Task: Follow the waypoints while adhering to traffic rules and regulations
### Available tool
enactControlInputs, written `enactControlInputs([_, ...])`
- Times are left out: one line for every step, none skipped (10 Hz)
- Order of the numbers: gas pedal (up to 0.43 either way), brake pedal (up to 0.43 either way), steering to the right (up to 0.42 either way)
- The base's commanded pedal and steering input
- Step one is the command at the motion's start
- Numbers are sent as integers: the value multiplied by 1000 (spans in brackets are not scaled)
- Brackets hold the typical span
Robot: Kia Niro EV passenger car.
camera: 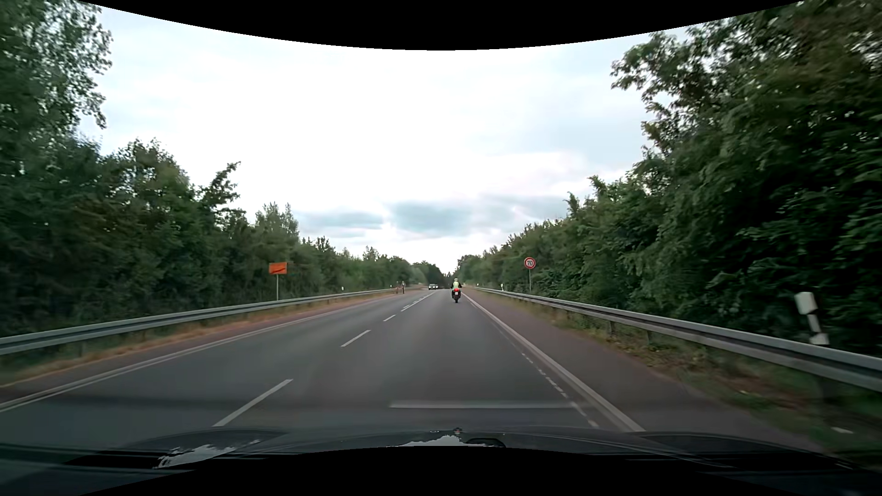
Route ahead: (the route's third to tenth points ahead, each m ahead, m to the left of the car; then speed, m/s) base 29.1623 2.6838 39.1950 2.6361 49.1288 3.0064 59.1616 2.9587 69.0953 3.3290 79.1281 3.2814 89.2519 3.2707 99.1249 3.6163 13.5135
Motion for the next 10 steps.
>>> enactControlInputs([280, 0, -5])
enactControlInputs([299, 0, -5])
enactControlInputs([311, 0, -5])
enactControlInputs([311, 0, -5])
enactControlInputs([311, 0, -4])
enactControlInputs([311, 0, -3])
enactControlInputs([311, 0, -1])
enactControlInputs([311, 0, -1])
enactControlInputs([311, 0, -1])
enactControlInputs([311, 0, -1])
